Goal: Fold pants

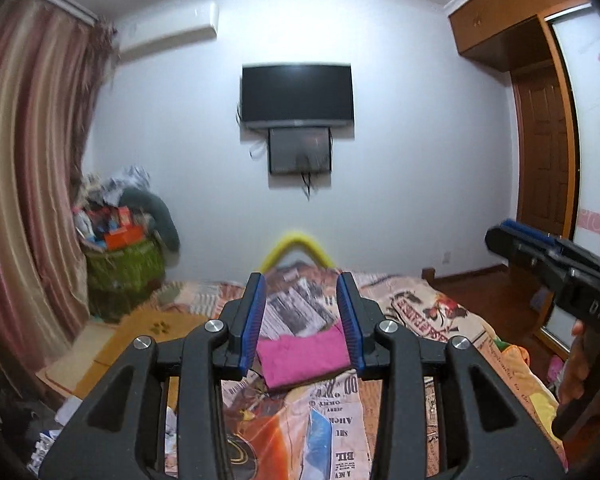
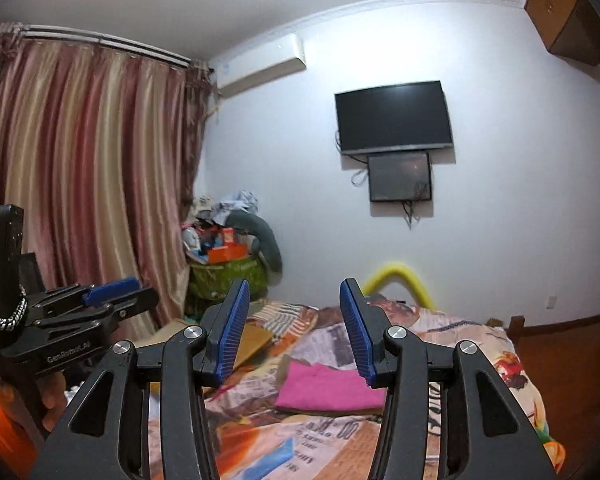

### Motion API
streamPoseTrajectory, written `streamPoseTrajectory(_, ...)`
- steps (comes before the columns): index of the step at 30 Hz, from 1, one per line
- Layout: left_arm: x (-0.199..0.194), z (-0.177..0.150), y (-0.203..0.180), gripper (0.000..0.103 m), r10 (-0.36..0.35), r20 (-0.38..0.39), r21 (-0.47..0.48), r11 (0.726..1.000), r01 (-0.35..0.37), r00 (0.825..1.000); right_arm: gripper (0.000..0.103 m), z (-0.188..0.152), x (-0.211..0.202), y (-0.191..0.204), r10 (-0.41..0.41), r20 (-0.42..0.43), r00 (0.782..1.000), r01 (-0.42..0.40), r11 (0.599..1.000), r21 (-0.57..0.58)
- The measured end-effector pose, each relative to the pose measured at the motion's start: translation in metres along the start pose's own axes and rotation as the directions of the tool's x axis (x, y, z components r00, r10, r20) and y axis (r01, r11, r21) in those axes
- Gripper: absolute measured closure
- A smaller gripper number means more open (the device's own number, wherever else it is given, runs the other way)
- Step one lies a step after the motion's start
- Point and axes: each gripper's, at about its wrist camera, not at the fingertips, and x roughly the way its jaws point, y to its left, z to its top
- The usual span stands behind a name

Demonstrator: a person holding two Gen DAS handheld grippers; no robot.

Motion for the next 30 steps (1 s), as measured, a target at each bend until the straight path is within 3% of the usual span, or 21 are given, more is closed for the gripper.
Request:
streamPoseTrajectory(5, -0.041, -0.005, -0.005, 0.06, -0.006, 0.064, 0.004, 1.0, 0.006, 0.998, 0.06, -0.011, -0.024, 0.017, -0.004, 0.016, 1.0, 0.004, 1.0, -0.008)
streamPoseTrajectory(7, -0.051, -0.008, -0.005, 0.045, -0.009, 0.08, -0.003, 1.0, 0.01, 0.997, 0.06, -0.012, -0.029, 0.023, -0.014, 0.025, 1.0, 0.015, 1.0, -0.013)
streamPoseTrajectory(11, -0.064, -0.014, -0.006, 0.028, 0.001, 0.096, -0.011, 1.0, 0.001, 0.995, 0.057, -0.011, -0.036, 0.03, -0.01, 0.014, 1.0, 0.01, 1.0, -0.009)
streamPoseTrajectory(13, -0.07, -0.015, -0.006, 0.013, 0.016, 0.108, -0.018, 1.0, -0.015, 0.994, 0.042, -0.009, -0.039, 0.034, -0.025, 0.021, 0.999, 0.026, 0.999, -0.021)
streamPoseTrajectory(15, -0.071, -0.016, -0.006, 0.008, 0.02, 0.113, -0.022, 1.0, -0.018, 0.993, 0.028, -0.008, -0.042, 0.038, -0.05, 0.039, 0.998, 0.051, 0.998, -0.033)
streamPoseTrajectory(20, -0.071, -0.016, -0.003, 0.002, 0.019, 0.112, -0.03, 0.999, -0.016, 0.994, 0.018, -0.009, -0.046, 0.04, -0.088, 0.045, 0.995, 0.089, 0.996, -0.031)
streamPoseTrajectory(24, -0.074, -0.019, -0.005, 0.0, 0.01, 0.109, -0.039, 0.999, -0.005, 0.994, 0.0, -0.012, -0.049, 0.037, -0.112, 0.048, 0.993, 0.113, 0.993, -0.018)
streamPoseTrajectory(30, -0.068, -0.022, -0.005, 0.0, 0.013, 0.091, -0.046, 0.999, -0.009, 0.996, 0.0, -0.018, -0.055, 0.036, -0.114, 0.043, 0.993, 0.114, 0.993, -0.01)
